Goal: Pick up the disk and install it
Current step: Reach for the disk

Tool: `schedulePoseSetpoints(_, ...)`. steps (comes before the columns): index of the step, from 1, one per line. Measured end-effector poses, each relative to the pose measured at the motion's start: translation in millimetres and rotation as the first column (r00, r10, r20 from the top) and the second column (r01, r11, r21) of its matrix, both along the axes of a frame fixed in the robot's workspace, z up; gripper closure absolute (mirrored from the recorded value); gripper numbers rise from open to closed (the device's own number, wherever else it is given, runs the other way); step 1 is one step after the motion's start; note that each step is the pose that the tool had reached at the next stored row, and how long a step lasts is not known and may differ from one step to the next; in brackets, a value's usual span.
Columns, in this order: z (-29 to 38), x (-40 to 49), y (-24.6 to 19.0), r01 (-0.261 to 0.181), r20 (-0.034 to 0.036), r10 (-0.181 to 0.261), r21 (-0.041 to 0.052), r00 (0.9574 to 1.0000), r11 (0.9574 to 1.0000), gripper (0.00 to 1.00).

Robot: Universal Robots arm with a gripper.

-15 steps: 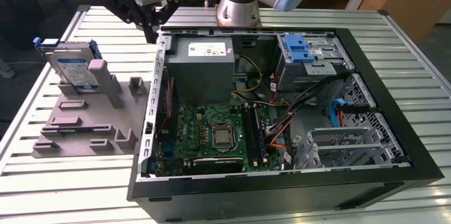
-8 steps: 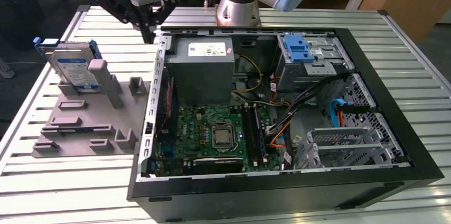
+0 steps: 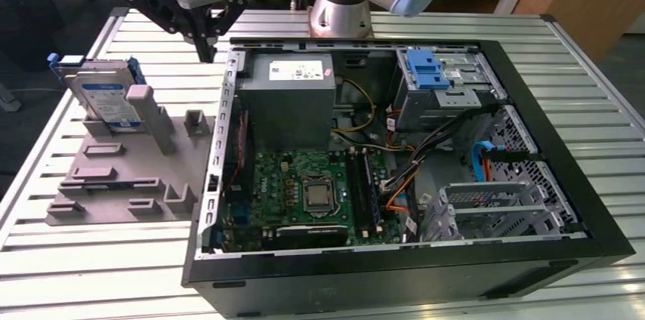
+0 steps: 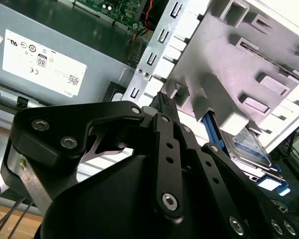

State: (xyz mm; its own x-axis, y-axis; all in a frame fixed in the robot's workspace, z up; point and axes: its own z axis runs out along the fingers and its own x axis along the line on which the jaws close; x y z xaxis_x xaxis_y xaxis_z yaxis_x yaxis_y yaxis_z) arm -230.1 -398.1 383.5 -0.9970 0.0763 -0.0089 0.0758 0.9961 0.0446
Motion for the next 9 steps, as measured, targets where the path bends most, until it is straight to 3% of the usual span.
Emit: schedulePoseSetpoints(9,-0.8,-13.8,1.9,0.000,0.0001,0.000,0.0000,1.0000,1.0000,0.89)
